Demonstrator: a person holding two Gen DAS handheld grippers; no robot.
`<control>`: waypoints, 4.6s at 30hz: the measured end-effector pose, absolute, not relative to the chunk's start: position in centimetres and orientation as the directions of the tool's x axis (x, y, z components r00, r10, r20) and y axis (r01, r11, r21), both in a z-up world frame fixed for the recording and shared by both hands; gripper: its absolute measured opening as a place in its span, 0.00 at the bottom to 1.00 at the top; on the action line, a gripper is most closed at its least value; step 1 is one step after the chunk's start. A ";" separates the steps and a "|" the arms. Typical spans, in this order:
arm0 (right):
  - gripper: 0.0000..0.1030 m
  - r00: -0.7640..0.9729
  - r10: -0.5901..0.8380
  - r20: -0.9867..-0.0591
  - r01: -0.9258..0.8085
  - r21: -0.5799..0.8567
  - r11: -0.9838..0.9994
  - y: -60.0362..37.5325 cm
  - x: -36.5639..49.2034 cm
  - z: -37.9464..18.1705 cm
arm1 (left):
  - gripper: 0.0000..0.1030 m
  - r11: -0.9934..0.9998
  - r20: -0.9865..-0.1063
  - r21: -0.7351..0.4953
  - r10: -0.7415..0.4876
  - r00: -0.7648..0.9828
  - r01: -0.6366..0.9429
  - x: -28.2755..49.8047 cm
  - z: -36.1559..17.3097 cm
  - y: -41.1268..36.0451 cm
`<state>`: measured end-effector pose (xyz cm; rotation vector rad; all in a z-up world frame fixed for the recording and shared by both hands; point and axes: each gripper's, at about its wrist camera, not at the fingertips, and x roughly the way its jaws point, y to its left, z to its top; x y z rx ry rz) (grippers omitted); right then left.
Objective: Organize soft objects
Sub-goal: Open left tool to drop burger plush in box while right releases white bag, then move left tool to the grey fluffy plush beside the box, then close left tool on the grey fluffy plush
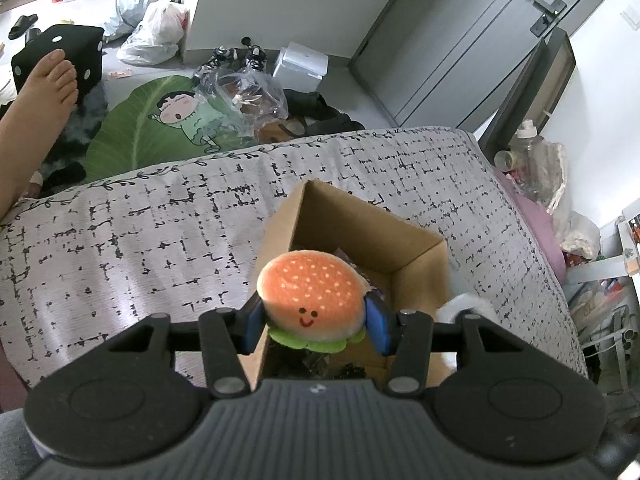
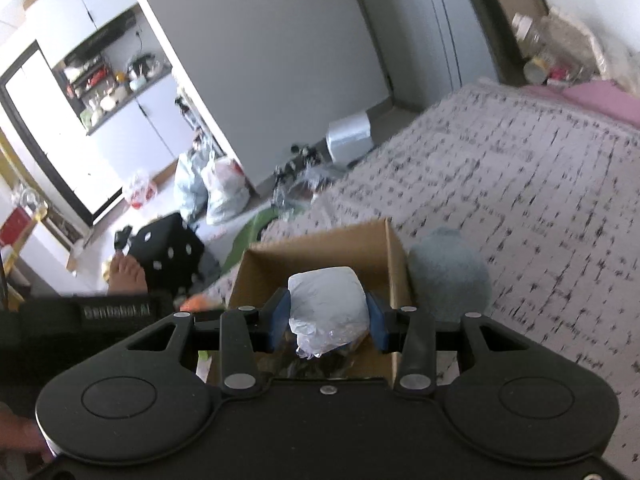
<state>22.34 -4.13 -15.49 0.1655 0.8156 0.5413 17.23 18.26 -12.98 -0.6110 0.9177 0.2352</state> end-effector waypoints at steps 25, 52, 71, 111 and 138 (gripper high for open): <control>0.57 0.605 0.445 -0.661 -0.252 0.371 0.894 -10.6 21.9 -14.4 | 0.62 0.844 -0.818 -0.389 -0.132 0.560 -0.369 20.0 -13.3 13.9; 0.87 0.675 0.440 -0.592 -0.206 0.421 0.883 -18.5 19.2 -11.5 | 0.90 0.925 -0.823 -0.241 -0.035 0.567 -0.293 17.3 -8.4 7.0; 1.00 0.719 0.423 -0.552 -0.179 0.441 0.879 -23.2 18.1 -11.4 | 1.00 0.953 -0.784 -0.212 -0.034 0.620 -0.216 16.6 -6.5 2.6; 0.84 0.658 0.521 -0.543 -0.028 0.674 0.738 -28.2 23.4 -19.5 | 0.55 0.978 -0.821 -0.034 0.090 0.564 -0.207 26.6 -11.8 -1.8; 0.84 0.596 0.587 -0.548 0.011 0.737 0.676 -29.5 25.7 -22.4 | 0.24 0.962 -0.862 0.140 0.236 0.449 -0.236 32.6 -16.4 -3.2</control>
